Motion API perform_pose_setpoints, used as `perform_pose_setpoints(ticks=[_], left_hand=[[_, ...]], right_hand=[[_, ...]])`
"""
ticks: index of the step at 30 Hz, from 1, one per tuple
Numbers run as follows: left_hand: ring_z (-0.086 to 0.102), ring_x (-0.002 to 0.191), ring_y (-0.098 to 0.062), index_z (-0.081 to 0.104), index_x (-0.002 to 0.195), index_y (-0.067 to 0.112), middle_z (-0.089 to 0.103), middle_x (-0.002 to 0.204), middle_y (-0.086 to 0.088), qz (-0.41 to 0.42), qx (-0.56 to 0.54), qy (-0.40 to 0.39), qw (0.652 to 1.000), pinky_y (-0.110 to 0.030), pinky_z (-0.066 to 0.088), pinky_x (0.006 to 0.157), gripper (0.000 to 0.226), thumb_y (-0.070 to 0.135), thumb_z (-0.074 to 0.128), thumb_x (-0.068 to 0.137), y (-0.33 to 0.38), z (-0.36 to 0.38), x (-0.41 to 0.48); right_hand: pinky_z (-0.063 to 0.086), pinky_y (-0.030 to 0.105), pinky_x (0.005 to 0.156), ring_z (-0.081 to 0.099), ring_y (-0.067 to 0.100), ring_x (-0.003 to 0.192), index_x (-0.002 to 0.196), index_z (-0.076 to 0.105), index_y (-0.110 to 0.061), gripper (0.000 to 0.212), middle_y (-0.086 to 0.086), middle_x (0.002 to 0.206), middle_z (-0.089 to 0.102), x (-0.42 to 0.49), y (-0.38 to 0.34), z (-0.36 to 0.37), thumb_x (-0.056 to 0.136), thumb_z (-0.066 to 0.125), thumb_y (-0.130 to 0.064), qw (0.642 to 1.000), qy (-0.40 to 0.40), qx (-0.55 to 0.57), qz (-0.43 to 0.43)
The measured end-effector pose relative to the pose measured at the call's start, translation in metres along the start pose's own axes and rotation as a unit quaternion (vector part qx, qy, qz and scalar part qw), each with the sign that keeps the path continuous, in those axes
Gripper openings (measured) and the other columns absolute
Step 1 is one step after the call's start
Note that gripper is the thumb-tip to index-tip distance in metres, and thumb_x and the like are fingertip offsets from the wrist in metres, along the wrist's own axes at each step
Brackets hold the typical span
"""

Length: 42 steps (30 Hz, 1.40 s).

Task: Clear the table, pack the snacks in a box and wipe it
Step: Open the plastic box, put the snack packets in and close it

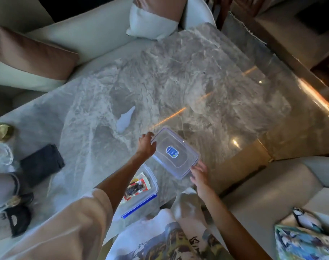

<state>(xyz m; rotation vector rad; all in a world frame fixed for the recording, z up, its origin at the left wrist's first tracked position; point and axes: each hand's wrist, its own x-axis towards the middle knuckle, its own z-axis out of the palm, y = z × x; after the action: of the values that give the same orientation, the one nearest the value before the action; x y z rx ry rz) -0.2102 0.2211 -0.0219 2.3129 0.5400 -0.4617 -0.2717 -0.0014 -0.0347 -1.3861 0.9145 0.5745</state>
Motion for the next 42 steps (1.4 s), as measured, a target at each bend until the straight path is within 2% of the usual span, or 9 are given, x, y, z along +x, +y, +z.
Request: perform_pose_setpoints(ticks=[2,7,10,13,16,21,24,30,42], left_hand=[[0.054,0.109,-0.039,0.054,0.114,-0.005,0.062,0.112,-0.026,0.001,-0.066,0.060,0.996,-0.041,0.041,0.096,0.032,0.007,0.062,0.086,0.005,-0.023,-0.001],[0.059,0.082,-0.031,0.058,0.110,-0.001,0.062,0.087,-0.023,-0.058,-0.200,0.142,0.968,-0.030,0.041,0.070,0.035,0.016,0.072,0.082,-0.029,-0.101,-0.028],[0.065,0.090,-0.041,0.061,0.115,-0.002,0.066,0.094,-0.035,-0.126,-0.216,0.150,0.957,-0.043,0.049,0.080,0.037,0.014,0.071,0.083,-0.085,-0.127,-0.067],[0.057,0.072,-0.027,0.064,0.076,0.000,0.058,0.073,-0.024,-0.201,-0.236,0.164,0.936,-0.043,0.045,0.072,0.018,0.015,0.072,0.082,-0.138,-0.123,-0.120],[0.037,0.067,-0.020,0.037,0.049,0.014,0.039,0.062,-0.011,-0.229,-0.270,0.143,0.924,-0.036,0.030,0.063,0.043,0.015,0.072,0.075,-0.172,-0.096,-0.166],[0.044,0.073,-0.018,0.037,0.062,0.018,0.044,0.067,-0.005,-0.287,-0.264,0.133,0.911,-0.033,0.035,0.066,0.038,0.009,0.069,0.080,-0.187,-0.036,-0.195],[0.046,0.076,-0.020,0.039,0.065,0.017,0.049,0.073,-0.007,-0.288,-0.247,0.149,0.913,-0.042,0.042,0.070,0.034,0.010,0.068,0.081,-0.182,-0.022,-0.194],[0.054,0.077,-0.023,0.057,0.086,0.006,0.060,0.084,-0.011,-0.287,-0.227,0.161,0.917,-0.037,0.046,0.071,0.016,0.017,0.069,0.083,-0.185,-0.016,-0.191],[0.065,0.096,-0.029,0.058,0.119,0.003,0.064,0.114,-0.020,-0.275,-0.221,0.171,0.920,-0.031,0.049,0.079,0.040,0.017,0.070,0.083,-0.182,-0.011,-0.195]], right_hand=[[0.050,0.039,0.090,0.057,0.022,0.109,0.130,0.046,-0.018,0.047,0.004,0.117,0.056,0.003,-0.024,0.012,0.089,0.061,-0.001,0.999,-0.021,0.028,-0.041],[0.051,0.042,0.087,0.057,0.020,0.100,0.132,0.046,-0.019,0.054,0.003,0.103,0.059,-0.001,-0.074,0.073,0.086,0.065,-0.001,0.976,-0.120,-0.072,-0.170],[0.046,0.041,0.090,0.054,0.024,0.096,0.132,0.047,-0.012,0.054,0.015,0.105,0.055,-0.012,-0.071,0.119,0.084,0.066,0.000,0.945,-0.185,-0.169,-0.210],[0.045,0.032,0.076,0.055,0.022,0.086,0.125,0.049,-0.012,0.048,0.021,0.101,0.059,-0.030,-0.039,0.154,0.083,0.066,0.002,0.907,-0.239,-0.266,-0.221],[0.051,0.033,0.072,0.059,0.019,0.080,0.124,0.051,-0.012,0.046,0.018,0.107,0.065,-0.040,0.000,0.160,0.082,0.066,-0.002,0.866,-0.244,-0.373,-0.228],[0.048,0.036,0.090,0.055,0.017,0.100,0.125,0.054,-0.009,0.041,0.010,0.122,0.059,-0.039,0.037,0.133,0.085,0.063,-0.005,0.825,-0.206,-0.447,-0.277],[0.045,0.042,0.100,0.054,0.026,0.114,0.127,0.053,-0.006,0.042,0.012,0.128,0.056,-0.037,0.044,0.123,0.086,0.063,-0.004,0.821,-0.190,-0.452,-0.291],[0.045,0.045,0.102,0.053,0.027,0.117,0.131,0.052,-0.009,0.043,0.012,0.131,0.055,-0.040,0.047,0.120,0.088,0.061,-0.009,0.820,-0.177,-0.458,-0.293],[0.040,0.046,0.106,0.049,0.032,0.124,0.134,0.049,-0.008,0.046,0.016,0.134,0.052,-0.043,0.057,0.115,0.089,0.058,-0.003,0.816,-0.162,-0.467,-0.299]])
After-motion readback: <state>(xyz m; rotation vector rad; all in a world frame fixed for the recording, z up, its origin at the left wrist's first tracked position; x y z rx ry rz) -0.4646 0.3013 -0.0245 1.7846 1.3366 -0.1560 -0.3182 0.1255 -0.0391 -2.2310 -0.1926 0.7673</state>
